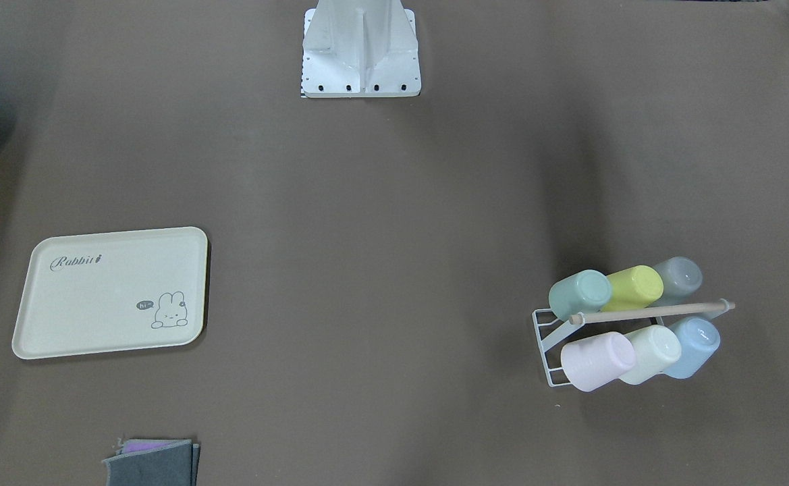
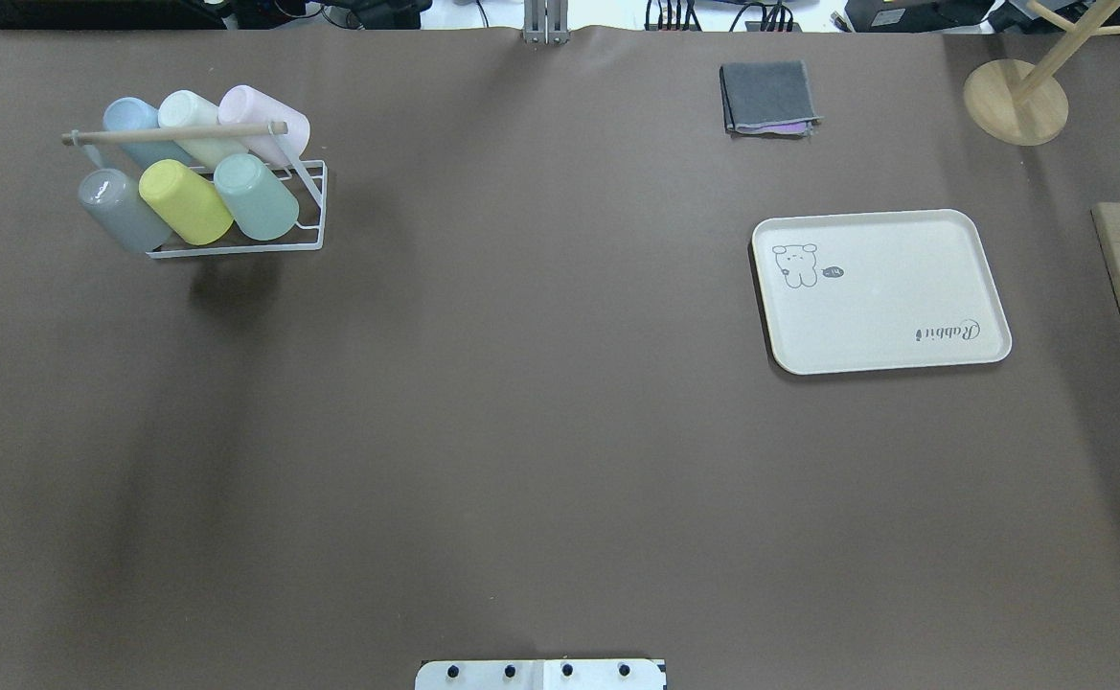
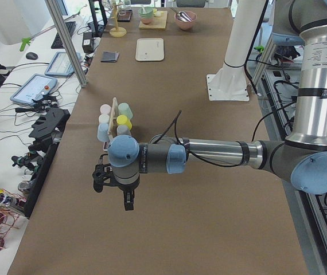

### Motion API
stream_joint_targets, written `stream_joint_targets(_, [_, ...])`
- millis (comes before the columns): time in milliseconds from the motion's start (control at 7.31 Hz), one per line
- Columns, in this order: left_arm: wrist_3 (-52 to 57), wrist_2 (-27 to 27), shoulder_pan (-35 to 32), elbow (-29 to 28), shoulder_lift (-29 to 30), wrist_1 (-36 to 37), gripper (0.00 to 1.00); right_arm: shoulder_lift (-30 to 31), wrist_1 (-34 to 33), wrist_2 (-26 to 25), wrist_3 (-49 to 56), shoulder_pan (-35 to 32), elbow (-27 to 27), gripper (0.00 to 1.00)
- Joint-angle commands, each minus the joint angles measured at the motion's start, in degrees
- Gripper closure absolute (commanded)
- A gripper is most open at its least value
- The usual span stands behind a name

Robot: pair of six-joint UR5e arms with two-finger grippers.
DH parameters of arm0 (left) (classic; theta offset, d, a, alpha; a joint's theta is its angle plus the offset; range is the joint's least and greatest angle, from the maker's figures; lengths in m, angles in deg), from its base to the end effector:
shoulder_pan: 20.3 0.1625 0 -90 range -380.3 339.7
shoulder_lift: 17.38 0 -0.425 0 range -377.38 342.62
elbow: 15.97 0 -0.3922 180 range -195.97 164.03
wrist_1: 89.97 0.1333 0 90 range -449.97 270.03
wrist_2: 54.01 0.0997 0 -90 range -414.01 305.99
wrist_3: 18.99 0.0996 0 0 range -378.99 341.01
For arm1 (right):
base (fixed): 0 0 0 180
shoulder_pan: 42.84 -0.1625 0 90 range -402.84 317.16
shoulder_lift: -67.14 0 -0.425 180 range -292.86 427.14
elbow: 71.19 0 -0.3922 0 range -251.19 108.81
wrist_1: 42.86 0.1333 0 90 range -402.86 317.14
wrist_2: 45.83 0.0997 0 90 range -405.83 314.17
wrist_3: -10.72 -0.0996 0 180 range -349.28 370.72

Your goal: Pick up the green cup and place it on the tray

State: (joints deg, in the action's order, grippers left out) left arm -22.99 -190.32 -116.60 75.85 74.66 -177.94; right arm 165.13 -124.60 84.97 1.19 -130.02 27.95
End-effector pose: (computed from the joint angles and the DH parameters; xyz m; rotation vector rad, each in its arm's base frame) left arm -0.1167 -0.4985 0.6264 0.0464 0.8083 -0.1569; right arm 0.0463 -0.4466 0.6336 0.0799 -0.7232 0.0534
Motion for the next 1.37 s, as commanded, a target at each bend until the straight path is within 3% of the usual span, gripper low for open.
stream_joint_targets(0, [-0.48,-0.09,0.07,-0.07,1.37,0.78,0.02,0.01,0.00,0.24,-0.05,0.00,-0.08,0.00])
stream_joint_targets(821, [0.14,-0.45,0.07,-1.74,2.09,0.61,0.02,-0.35,0.00,0.06,-0.05,0.09,-1.13,0.00])
stream_joint_targets(958, [0.14,-0.45,0.07,-1.74,2.09,0.61,0.02,-0.78,0.09,0.24,-0.22,0.61,-4.88,0.00])
stream_joint_targets(1232, [0.14,-0.36,0.15,-2.00,2.17,0.61,0.02,-0.08,3.32,0.50,-0.05,0.61,-5.88,0.00])
